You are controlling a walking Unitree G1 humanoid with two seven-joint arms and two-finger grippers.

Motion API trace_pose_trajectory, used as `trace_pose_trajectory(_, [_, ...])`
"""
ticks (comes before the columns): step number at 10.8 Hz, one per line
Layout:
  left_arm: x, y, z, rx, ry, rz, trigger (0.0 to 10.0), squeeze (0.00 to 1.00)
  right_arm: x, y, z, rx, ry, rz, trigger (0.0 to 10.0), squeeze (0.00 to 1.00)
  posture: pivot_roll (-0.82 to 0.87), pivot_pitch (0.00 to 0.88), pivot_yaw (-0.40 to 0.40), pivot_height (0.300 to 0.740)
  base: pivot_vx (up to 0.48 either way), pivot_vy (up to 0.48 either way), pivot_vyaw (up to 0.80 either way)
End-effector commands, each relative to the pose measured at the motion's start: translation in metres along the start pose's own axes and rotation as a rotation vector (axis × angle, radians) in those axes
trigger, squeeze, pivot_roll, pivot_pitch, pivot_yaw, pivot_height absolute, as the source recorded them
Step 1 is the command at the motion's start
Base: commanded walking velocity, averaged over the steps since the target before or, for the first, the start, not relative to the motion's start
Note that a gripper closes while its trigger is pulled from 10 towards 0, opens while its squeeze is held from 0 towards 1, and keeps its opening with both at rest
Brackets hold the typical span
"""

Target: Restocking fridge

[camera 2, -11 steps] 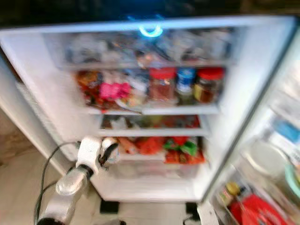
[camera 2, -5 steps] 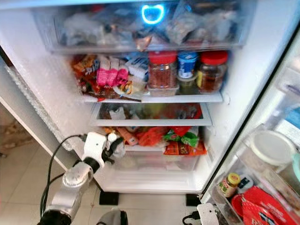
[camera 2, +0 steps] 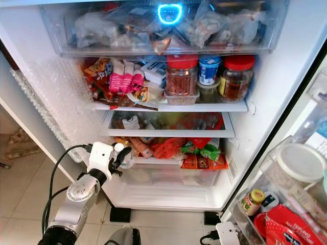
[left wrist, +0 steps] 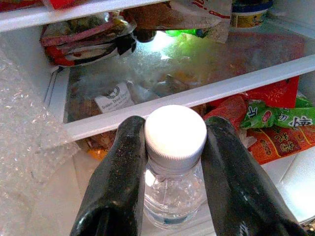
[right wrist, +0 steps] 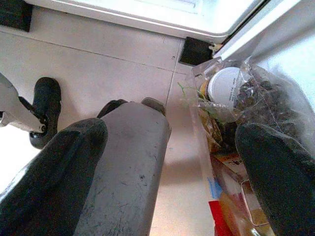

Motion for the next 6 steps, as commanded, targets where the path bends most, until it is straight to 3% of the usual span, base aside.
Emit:
trace_pose_trajectory(1, [-0.0011,0.0002,0.0045,0.008,0.018,-0.001,10.0,0.00,0.0021,-0.0197,0.0065,-0.014,0.011,0.060,10.0,0.00,-0.01,0.049,0.056,0.638,0.000,0.000,0.00])
trace_pose_trajectory(3, [-0.0029,0.0023,0.0063,0.010,0.026,-0.008,10.0,0.00,0.0020,-0.0191,0.0066,-0.021,0.008,0.056,10.0,0.00,0.00,0.049,0.056,0.638,0.000,0.000,0.00])
trace_pose_trajectory(6, [-0.0051,0.0056,0.0062,0.007,0.029,-0.018,10.0,0.00,0.0020,-0.0182,0.0070,-0.029,0.012,0.048,10.0,0.00,0.00,0.048,0.055,0.638,0.271,0.000,0.00])
Point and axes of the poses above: a point about 5 cm out from each wrist's last joint towards the gripper, its own x axis pointing back from the gripper into the wrist, its own y axis along the axis of the wrist's last joint, z = x × y, the point moved 5 cm from there along -x, pointing out of the wrist towards the gripper, and after that the axes turned 4 degrees about x, right-handed, at the moved point
